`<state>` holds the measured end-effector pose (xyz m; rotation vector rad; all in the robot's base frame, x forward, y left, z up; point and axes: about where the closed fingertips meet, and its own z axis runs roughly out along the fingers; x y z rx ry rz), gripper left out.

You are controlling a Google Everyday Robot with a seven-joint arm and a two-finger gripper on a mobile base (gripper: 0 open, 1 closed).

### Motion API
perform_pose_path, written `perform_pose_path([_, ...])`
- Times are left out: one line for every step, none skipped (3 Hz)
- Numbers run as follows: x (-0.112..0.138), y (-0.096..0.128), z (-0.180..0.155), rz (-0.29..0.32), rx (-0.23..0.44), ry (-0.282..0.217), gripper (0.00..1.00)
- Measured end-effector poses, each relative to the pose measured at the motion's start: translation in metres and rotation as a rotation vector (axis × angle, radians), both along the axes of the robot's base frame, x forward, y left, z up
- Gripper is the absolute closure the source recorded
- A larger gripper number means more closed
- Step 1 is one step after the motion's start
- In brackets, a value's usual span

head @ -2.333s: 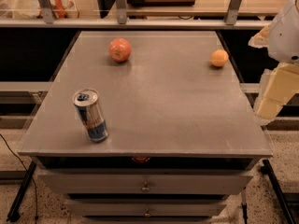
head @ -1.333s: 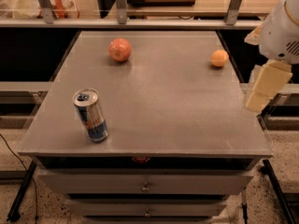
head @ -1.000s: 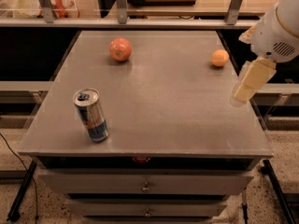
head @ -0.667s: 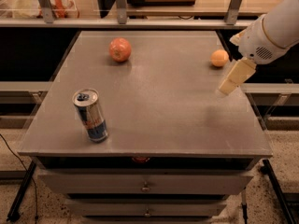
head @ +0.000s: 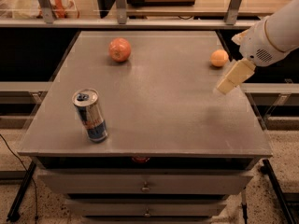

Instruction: Move apple near redbull can

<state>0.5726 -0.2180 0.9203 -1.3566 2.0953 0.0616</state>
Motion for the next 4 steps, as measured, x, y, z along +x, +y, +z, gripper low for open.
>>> perform_pose_path([0.028, 0.007, 0.002, -0.032, 0.089, -0.076, 0.00])
perform_pose_path([0.056, 0.018, 0.001, -0.033, 0.164, -0.115, 0.00])
perform_pose_path([0.080, 0.034, -0.004, 0.003, 0.218, -0.121, 0.00])
perform_pose_path([0.105, 0.060, -0.011, 0.078, 0.255, -0.103, 0.00])
